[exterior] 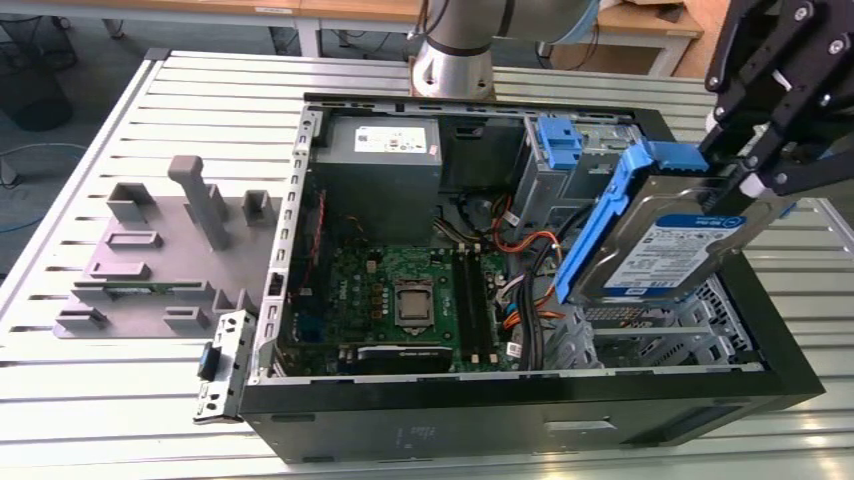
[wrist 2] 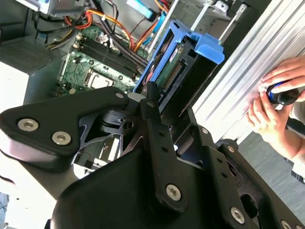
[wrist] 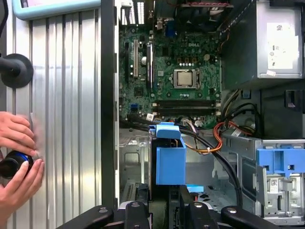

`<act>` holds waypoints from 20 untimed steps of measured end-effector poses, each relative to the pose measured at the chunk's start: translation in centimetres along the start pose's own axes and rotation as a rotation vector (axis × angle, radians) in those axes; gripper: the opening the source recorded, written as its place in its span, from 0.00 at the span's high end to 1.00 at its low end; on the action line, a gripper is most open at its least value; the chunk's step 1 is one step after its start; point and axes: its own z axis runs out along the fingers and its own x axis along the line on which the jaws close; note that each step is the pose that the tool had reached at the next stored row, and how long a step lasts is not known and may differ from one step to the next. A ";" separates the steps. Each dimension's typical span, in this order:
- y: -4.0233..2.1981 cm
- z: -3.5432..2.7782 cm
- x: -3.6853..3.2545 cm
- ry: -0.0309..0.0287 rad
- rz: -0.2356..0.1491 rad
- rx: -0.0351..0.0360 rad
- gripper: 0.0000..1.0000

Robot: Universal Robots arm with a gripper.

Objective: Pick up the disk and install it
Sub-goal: 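Pick up the disk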

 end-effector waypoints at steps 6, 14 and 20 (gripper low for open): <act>-1.25 0.39 0.72 -0.0001 0.000 0.0000 0.65; -2.86 0.83 0.81 -0.0001 0.000 0.0000 0.65; -3.55 1.13 0.81 0.0002 0.000 -0.0003 0.65</act>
